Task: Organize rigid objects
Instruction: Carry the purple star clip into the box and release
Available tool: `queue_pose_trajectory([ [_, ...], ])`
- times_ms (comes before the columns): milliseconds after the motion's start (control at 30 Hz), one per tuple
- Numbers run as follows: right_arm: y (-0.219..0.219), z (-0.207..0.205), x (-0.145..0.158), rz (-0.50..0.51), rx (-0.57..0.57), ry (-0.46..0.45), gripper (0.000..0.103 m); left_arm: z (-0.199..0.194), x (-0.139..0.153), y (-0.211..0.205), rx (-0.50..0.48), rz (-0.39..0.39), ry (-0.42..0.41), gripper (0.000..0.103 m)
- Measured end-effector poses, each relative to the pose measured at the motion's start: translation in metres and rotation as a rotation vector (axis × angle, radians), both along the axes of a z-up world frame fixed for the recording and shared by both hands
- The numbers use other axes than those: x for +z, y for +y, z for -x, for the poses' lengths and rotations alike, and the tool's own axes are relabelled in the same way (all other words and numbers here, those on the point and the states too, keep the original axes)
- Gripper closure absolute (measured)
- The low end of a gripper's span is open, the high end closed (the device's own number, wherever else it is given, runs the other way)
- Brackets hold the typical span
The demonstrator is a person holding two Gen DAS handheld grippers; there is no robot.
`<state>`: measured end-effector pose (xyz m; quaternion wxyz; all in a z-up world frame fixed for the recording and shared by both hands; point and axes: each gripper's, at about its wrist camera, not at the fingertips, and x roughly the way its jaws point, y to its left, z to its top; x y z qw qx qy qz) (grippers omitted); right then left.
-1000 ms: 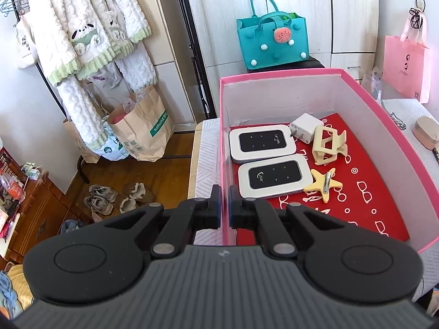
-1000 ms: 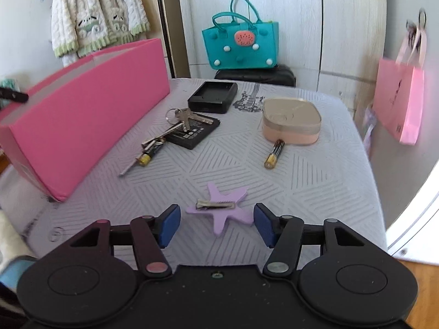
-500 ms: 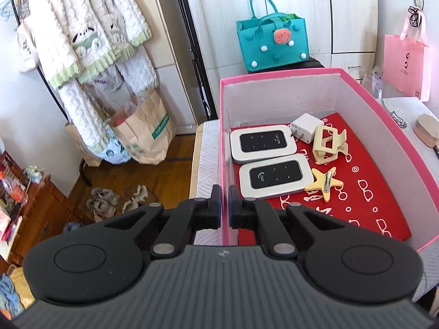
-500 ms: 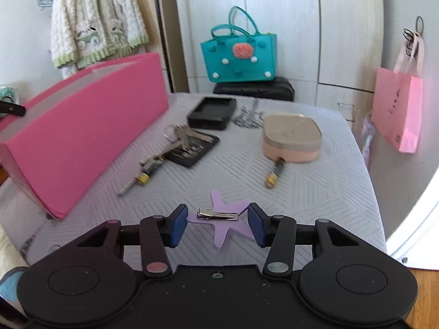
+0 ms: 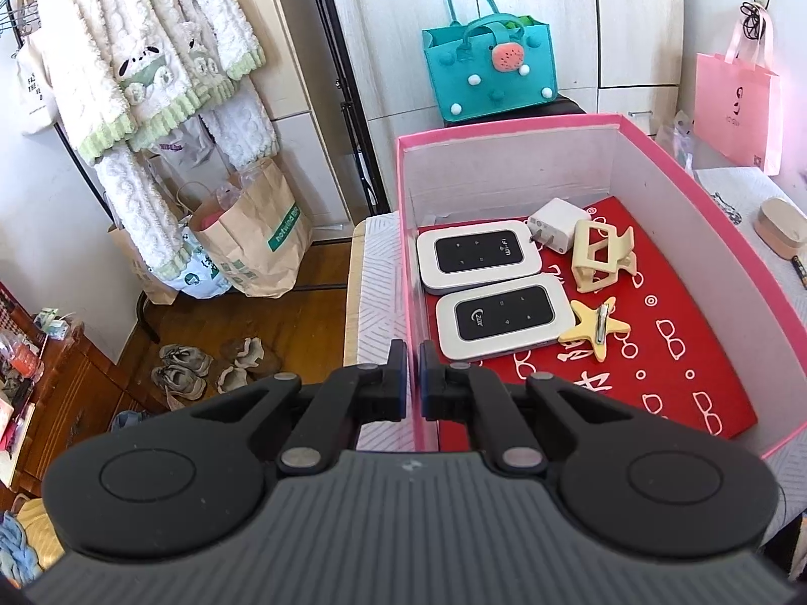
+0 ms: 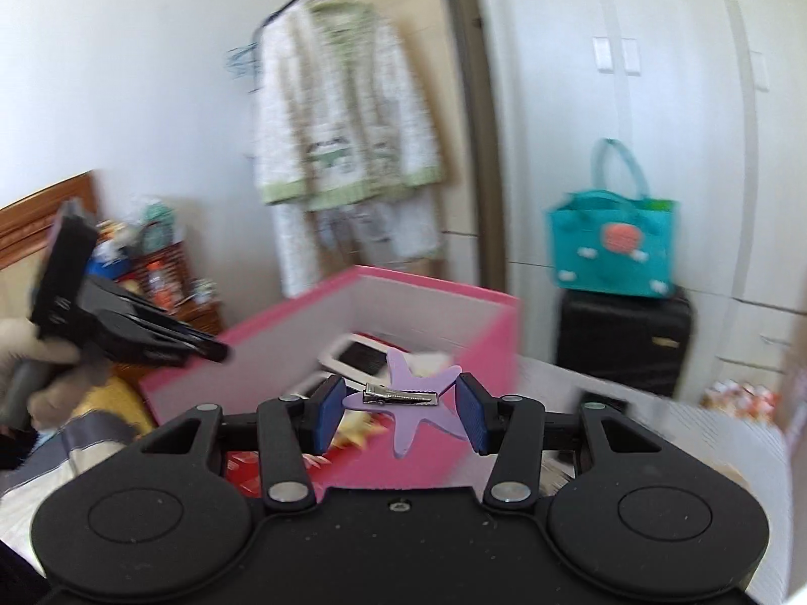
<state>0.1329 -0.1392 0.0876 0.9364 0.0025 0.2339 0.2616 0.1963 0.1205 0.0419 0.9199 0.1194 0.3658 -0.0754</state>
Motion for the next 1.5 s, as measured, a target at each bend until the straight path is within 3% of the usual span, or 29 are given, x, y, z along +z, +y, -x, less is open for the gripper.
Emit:
queue_pose_trajectory([
  [100, 0.032, -0.024, 0.003, 0.015, 0.105, 0.063, 0.049, -0.001, 0.0, 0.002, -0.01, 0.009, -0.003, 0.099],
  [267, 0.07, -0.082, -0.019, -0.027, 0.207, 0.34, 0.049, 0.001, 0.0, 0.005, -0.024, 0.03, -0.015, 0.099],
  [400, 0.091, -0.117, -0.038, -0.048, 0.223, 0.494, 0.049, 0.001, 0.0, 0.007, -0.034, 0.04, -0.015, 0.099],
  [700, 0.128, -0.143, -0.067, 0.003, 0.21, 0.676, 0.049, 0.004, 0.001, 0.011, -0.046, 0.062, -0.018, 0.099],
  [900, 0.109, -0.133, -0.047, -0.017, 0.154, 0.557, 0.048, 0.004, 0.001, 0.012, -0.043, 0.067, -0.023, 0.099],
  [1133, 0.062, -0.067, 0.003, 0.048, 0.189, 0.287, 0.048, 0.009, 0.002, 0.006, -0.049, 0.029, -0.049, 0.099],
  [1267, 0.012, -0.042, 0.013, 0.024, 0.072, 0.189, 0.048, 0.008, 0.002, 0.004, -0.047, 0.023, -0.05, 0.099],
  [1367, -0.016, -0.026, 0.002, 0.076, -0.017, 0.185, 0.049, 0.008, 0.001, 0.004, -0.048, 0.025, -0.042, 0.099],
  [1500, -0.053, -0.015, -0.025, 0.055, -0.106, 0.266, 0.049, 0.008, 0.002, 0.006, -0.058, 0.016, -0.032, 0.099],
])
